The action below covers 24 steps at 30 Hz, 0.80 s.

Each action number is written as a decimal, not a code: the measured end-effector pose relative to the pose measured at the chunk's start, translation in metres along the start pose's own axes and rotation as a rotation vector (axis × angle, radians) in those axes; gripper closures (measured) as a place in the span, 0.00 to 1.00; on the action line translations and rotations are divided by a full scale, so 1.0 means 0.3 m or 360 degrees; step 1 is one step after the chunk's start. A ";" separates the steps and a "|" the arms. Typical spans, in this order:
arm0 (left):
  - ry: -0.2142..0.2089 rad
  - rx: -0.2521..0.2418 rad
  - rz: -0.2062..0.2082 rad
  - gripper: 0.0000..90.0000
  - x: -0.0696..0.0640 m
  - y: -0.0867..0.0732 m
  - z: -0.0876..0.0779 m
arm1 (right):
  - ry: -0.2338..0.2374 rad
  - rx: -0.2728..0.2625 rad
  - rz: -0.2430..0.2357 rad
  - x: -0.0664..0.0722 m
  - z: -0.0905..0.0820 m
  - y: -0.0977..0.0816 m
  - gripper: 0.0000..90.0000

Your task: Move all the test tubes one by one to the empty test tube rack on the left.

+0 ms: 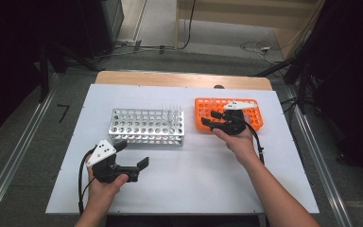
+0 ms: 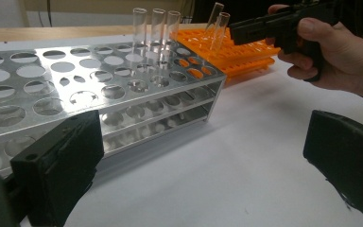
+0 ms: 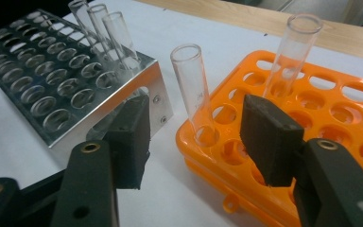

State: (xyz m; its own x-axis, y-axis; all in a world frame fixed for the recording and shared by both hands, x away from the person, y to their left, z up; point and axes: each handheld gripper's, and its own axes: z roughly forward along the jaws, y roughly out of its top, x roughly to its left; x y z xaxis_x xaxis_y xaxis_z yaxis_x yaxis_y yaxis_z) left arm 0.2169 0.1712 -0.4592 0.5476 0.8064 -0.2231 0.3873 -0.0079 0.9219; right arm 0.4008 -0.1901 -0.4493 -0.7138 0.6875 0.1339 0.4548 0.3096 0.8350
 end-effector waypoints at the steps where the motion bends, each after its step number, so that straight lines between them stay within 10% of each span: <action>1: 0.0001 0.0002 0.0003 0.00 0.000 0.000 0.000 | 0.0001 0.0005 0.0001 -0.001 0.008 -0.002 0.49; 24: 0.0004 0.0018 0.0009 0.00 0.002 -0.004 0.005 | -0.0105 0.0028 -0.0016 0.012 0.092 -0.029 0.72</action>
State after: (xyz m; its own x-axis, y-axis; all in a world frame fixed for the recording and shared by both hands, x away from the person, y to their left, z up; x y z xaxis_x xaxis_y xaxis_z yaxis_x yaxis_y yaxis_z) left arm 0.2180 0.1709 -0.4611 0.5477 0.8080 -0.2171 0.3928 -0.0192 0.9194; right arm 0.4089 -0.1722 -0.4708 -0.6819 0.7260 0.0892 0.4575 0.3282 0.8265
